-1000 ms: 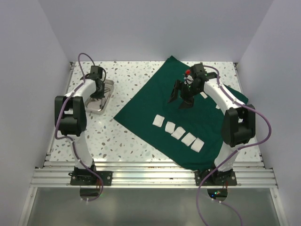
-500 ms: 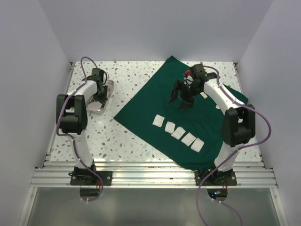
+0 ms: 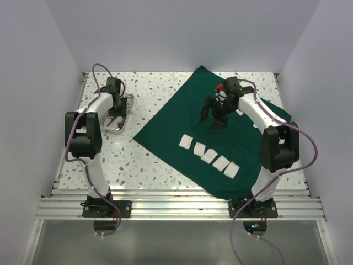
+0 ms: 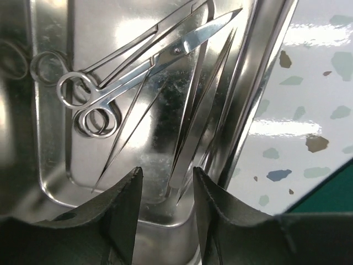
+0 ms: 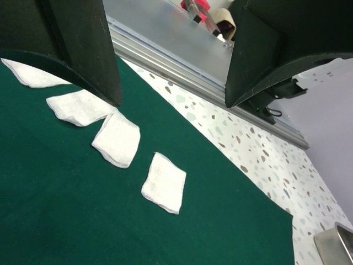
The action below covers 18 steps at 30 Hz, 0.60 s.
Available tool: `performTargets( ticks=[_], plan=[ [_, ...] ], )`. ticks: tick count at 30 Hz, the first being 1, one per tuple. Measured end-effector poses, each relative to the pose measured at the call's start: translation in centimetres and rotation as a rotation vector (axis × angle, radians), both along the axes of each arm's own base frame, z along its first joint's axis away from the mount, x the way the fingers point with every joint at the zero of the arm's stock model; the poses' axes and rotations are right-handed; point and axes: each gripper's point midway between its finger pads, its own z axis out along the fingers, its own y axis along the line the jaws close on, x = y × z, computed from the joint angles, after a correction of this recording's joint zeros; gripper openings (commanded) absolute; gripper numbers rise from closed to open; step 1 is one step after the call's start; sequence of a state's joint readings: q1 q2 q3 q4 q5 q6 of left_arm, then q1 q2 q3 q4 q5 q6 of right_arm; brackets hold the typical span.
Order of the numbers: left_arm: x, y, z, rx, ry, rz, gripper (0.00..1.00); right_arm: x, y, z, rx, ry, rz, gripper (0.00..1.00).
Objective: Prepare the surgical pack
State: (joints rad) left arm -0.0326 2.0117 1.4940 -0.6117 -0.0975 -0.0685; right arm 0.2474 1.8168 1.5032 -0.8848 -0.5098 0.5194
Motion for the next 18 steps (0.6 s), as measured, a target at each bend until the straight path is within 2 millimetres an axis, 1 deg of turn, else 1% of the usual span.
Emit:
performTargets(
  ticks=[3,10,12,15,18],
  plan=[
    [0.1,-0.1,2.0,-0.013,-0.041,0.022,0.49,-0.1,-0.4,-0.3,-0.025,-0.003,0.006,0.79],
    [0.4,-0.8,8.5,-0.069,-0.196,0.047,0.52,-0.5,-1.6,-1.1,-0.098,-0.002,0.019,0.78],
    [0.3,-1.2,9.6,-0.091,-0.221,0.043,0.52,-1.0,-2.2,-1.6,-0.127,0.003,0.019,0.78],
    [-0.5,-2.3,10.6,-0.155,-0.241,0.031,0.52,-2.8,-3.4,-2.4,-0.177,0.026,0.014,0.74],
    [-2.0,-3.9,10.5,-0.228,-0.231,0.012,0.52,-5.7,-5.1,-2.9,-0.217,0.053,-0.005,0.7]
  ],
)
